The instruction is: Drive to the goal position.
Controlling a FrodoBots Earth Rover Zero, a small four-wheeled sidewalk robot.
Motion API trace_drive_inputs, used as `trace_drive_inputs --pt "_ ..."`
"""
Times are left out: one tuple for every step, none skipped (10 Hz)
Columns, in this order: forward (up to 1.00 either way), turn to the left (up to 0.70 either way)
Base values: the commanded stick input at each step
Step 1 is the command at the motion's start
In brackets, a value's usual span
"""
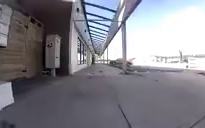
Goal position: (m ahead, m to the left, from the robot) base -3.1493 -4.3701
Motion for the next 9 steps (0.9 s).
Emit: trace_drive_inputs --pt "0.85 0.00" --pt "0.85 0.00" --pt "0.85 0.00" --pt "0.85 0.00" --pt "0.85 0.00" --pt "0.85 0.00" --pt "0.85 0.00" --pt "0.85 0.00" --pt "0.85 0.00"
